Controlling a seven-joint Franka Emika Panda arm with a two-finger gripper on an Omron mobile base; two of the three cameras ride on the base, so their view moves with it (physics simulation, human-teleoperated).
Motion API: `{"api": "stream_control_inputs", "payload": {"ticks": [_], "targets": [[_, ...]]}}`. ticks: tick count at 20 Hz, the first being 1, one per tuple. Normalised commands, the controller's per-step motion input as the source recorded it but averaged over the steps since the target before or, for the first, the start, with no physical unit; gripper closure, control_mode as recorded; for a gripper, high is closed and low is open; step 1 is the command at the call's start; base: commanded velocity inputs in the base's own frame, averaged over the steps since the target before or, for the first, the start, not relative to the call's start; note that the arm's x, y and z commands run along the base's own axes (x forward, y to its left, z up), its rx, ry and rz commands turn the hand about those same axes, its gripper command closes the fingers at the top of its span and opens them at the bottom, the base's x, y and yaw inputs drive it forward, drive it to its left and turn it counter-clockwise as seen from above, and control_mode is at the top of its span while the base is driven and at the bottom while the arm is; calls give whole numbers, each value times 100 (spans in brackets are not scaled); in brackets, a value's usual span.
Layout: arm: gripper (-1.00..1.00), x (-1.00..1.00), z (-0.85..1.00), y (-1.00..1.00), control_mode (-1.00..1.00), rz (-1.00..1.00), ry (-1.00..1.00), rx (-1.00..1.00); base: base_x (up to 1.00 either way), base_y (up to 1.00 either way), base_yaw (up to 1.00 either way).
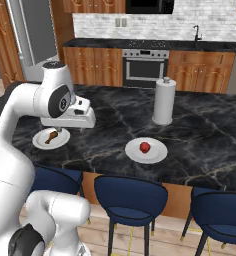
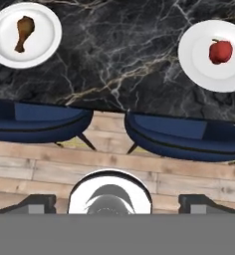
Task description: Transport the chicken drumstick and bell pepper to the fridge. Place the chicken drumstick on the rack containing meat and place the bell pepper on the rack containing the vegetable, ensuring meats and vegetables are on different racks.
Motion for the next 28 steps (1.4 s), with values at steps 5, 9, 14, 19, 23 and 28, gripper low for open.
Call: {"api": "stream_control_inputs", "payload": {"ticks": [5, 9, 14, 19, 23, 28], "targets": [[-100, -2, -18, -57, -100, 0, 14, 0, 0, 0, 0], [-100, 1, -20, -74, -100, 0, 15, 0, 0, 0, 0], [-100, 8, -28, -76, -100, 0, 16, 0, 0, 0, 0], [-100, 19, -34, -75, -100, 0, 13, 0, 0, 0, 0], [-100, 27, -30, -45, -100, 0, 5, 0, 0, 0, 0], [-100, 46, -23, -18, -100, 0, 0, 0, 0, 0, 0]]}}
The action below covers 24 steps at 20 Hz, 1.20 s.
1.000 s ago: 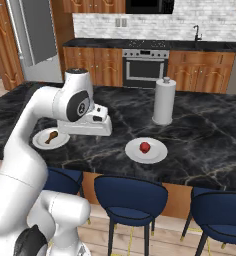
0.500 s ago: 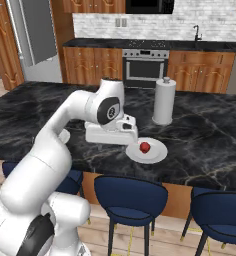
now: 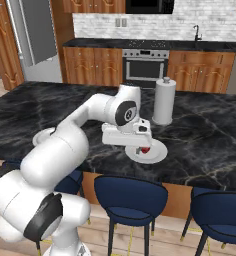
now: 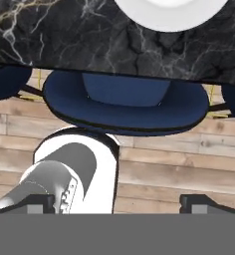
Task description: Transport the chicken drumstick and bell pepper to the fridge. Place the chicken drumstick on the rack containing meat and place the bell pepper on the rack containing the vegetable, ensuring meats and vegetables are on different racks.
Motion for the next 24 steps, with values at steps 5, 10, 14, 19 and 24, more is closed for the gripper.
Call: {"api": "stream_control_inputs", "payload": {"ticks": [5, 10, 14, 19, 24], "targets": [[-100, 60, -25, -12, -100, 0, 0, 0, 0, 0, 0], [-100, 76, -34, -1, -100, 0, 0, 0, 0, 0, 0], [-100, 73, -33, -1, -100, 0, 0, 0, 0, 0, 0], [-100, 48, -15, -28, -100, 0, 0, 0, 0, 0, 0], [-100, 44, -20, -21, -100, 0, 1, 2, 0, 0, 0]]}}
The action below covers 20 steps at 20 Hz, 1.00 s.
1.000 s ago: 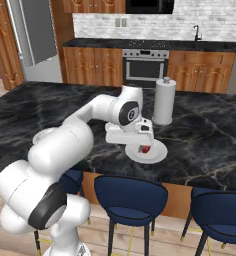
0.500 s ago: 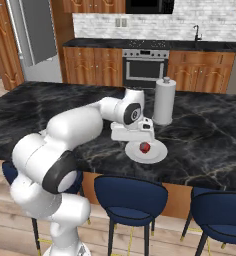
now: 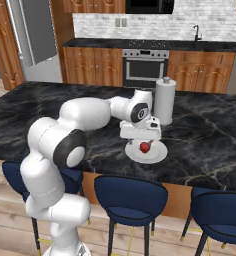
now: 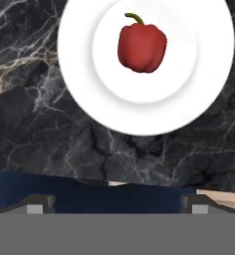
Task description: Transport the chicken drumstick and bell pepper to the fridge. Place the chicken drumstick on the rack containing meat and place the bell pepper on the rack containing the vegetable, ensuring meats and vegetables are on different racks.
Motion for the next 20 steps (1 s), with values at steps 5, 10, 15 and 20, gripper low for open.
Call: {"api": "stream_control_inputs", "payload": {"ticks": [5, 10, 15, 20], "targets": [[-100, 42, -20, 0, -100, 0, 0, 0, 0, 0, 0], [-100, 41, -18, 0, -100, 0, 1, 0, 0, 0, 0], [-100, 23, -25, 0, -100, 0, 0, 0, 0, 0, 0], [-100, 15, -29, 0, -100, 0, 0, 0, 0, 0, 0]]}}
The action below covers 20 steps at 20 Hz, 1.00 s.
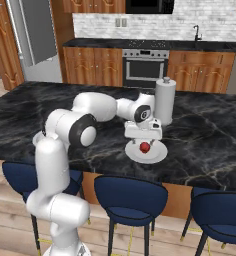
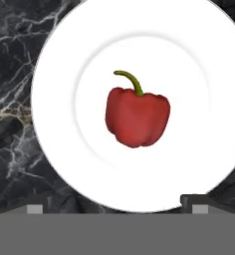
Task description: Transport the chicken drumstick and bell pepper to the fridge. Place the chicken drumstick on the rack containing meat and place the bell pepper on the rack containing the vegetable, ensuring meats and vegetables are on different racks.
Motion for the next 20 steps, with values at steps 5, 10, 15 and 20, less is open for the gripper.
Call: {"api": "stream_control_inputs", "payload": {"ticks": [5, 10, 15, 20], "targets": [[-100, 4, -16, 0, -100, 0, 0, 0, 0, 0, 0], [-100, 17, -15, 0, -100, 0, 0, 0, 0, 0, 0], [-100, 26, -21, 0, -100, 0, 0, 0, 0, 0, 0], [-100, 26, -16, -12, -100, 0, 0, 0, 0, 0, 0]]}}
